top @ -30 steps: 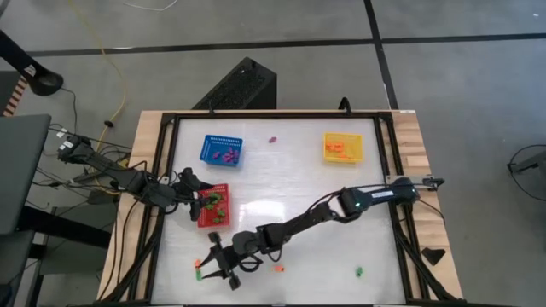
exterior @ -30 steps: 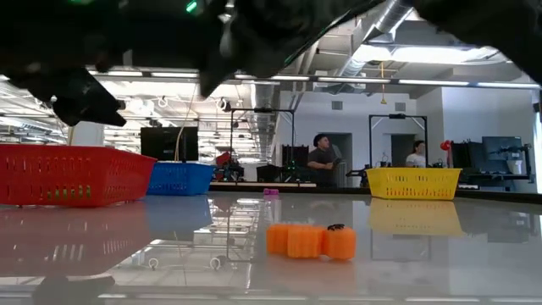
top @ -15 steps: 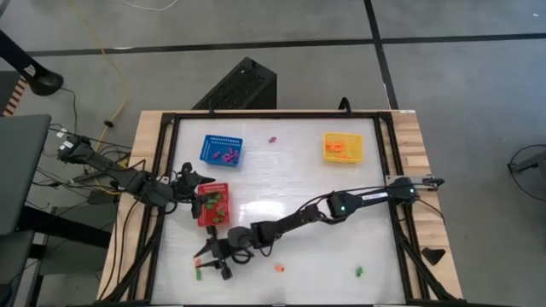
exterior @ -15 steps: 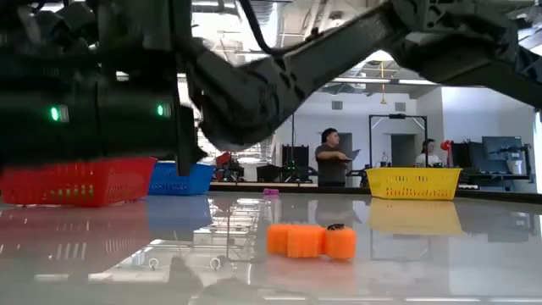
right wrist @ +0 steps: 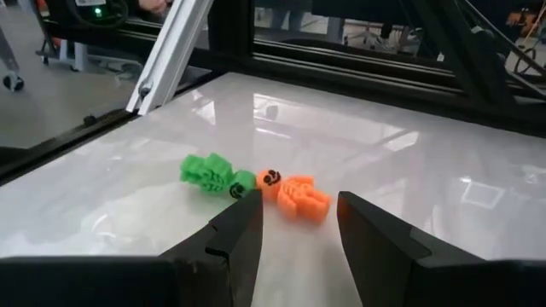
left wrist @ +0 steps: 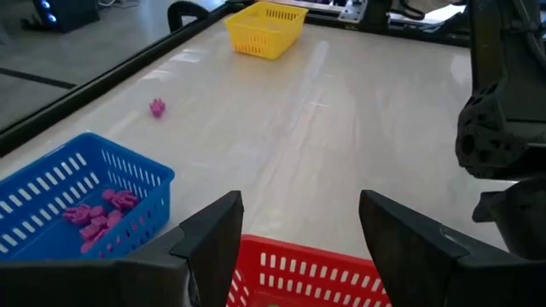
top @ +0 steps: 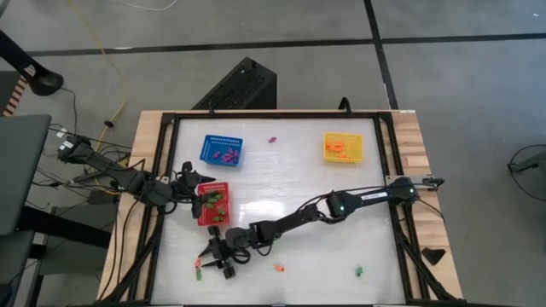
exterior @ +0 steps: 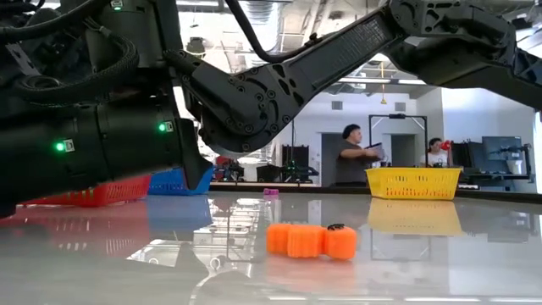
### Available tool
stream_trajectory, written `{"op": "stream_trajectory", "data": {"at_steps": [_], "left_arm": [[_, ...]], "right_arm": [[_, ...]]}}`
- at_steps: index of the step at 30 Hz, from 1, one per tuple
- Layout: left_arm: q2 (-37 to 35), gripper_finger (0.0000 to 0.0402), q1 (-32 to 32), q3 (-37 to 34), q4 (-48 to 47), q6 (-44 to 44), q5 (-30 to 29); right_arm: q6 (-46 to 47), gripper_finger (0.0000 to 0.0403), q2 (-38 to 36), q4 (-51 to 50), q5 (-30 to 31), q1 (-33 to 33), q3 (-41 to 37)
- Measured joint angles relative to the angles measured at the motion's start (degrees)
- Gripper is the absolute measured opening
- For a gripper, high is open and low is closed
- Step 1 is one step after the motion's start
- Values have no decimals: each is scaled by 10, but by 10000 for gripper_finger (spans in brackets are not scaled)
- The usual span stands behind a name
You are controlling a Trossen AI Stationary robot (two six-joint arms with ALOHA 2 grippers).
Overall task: Sort Halloween decoration
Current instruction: Put the orange skeleton toy into the yellow bin
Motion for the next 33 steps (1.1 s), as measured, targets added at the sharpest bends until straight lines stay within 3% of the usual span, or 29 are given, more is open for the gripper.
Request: {"op": "stream_trajectory", "data": {"at_steps": [5,11,14,18,21,27,33], "left_arm": [[0,226,0,0,0,-11,7],[5,226,-19,63,-19,-35,166],[34,226,-60,134,-70,-38,191],[122,215,-136,212,-152,-92,188],[212,196,-191,251,-204,-160,216],[355,146,-272,344,-346,-343,240],[456,102,-324,339,-268,-439,305]], "right_arm": [[0,183,-3,-26,-20,-4,1],[-11,181,-39,-93,-26,1,0],[-22,180,-66,-127,-27,2,1],[-22,180,-76,-161,-28,6,1],[-21,180,-75,-181,-28,10,0],[-23,180,-75,-228,-28,19,0],[-23,180,-75,-221,-28,21,0]]}}
